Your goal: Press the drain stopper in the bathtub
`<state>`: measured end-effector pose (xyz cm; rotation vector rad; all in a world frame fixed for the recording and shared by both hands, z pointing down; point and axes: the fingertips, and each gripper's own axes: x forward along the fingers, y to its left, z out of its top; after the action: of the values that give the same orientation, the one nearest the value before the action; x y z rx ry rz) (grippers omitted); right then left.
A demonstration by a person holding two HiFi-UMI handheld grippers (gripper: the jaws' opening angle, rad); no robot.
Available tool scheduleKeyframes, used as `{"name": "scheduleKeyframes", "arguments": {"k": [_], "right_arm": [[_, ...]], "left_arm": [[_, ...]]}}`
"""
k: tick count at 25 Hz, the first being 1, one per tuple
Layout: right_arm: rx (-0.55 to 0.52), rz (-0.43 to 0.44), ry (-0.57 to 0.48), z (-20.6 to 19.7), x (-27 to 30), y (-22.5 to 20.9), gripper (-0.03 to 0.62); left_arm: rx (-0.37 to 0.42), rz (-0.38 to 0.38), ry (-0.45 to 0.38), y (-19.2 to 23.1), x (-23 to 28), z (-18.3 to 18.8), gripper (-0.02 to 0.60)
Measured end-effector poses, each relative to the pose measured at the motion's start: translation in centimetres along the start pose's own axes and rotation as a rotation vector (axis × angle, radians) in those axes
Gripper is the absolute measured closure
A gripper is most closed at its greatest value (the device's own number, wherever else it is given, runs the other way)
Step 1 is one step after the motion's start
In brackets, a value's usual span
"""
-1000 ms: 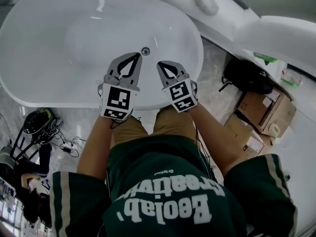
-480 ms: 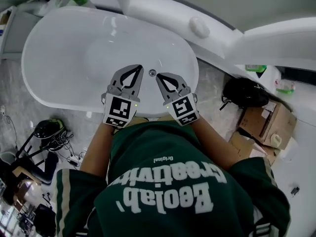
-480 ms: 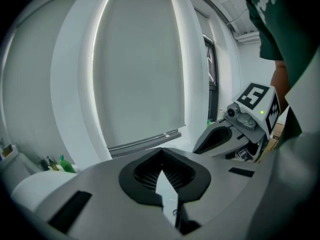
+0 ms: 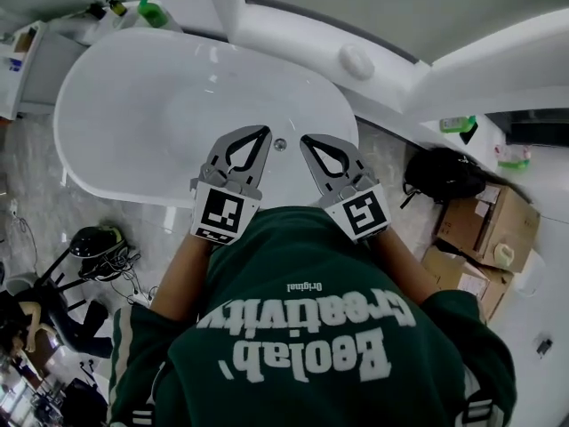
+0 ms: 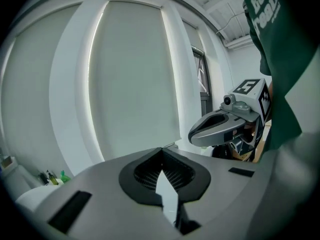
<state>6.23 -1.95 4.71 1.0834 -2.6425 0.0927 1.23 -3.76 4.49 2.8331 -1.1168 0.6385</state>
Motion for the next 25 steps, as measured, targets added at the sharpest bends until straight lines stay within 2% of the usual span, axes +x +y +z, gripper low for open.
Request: {"name": "scheduleKeyframes", "arguments": {"k": [4, 9, 19, 25], "right_arm": [[0.025, -0.031, -0.065, 1.7, -1.2, -0.2, 0.585], [0.089, -0.047, -0.082, 1.6, -2.0, -0.5, 0.586], [0.059, -0.057, -0.058, 1.0, -2.4, -0.7, 0.586], [0.058, -0.055, -0.062, 1.2, -2.2, -0.8, 0.586]], "left_arm": [[0.019, 0.004, -0.037, -0.2, -0.6, 1.7, 0.575], [0.042, -0.020, -0.062, -0.7, -0.1, 2.5, 0.575], [0.068, -0.068, -0.041, -2.0, 1.4, 2.4, 0.574], [0.095, -0.066, -0.032, -1.7, 1.4, 2.2, 0.575]]}}
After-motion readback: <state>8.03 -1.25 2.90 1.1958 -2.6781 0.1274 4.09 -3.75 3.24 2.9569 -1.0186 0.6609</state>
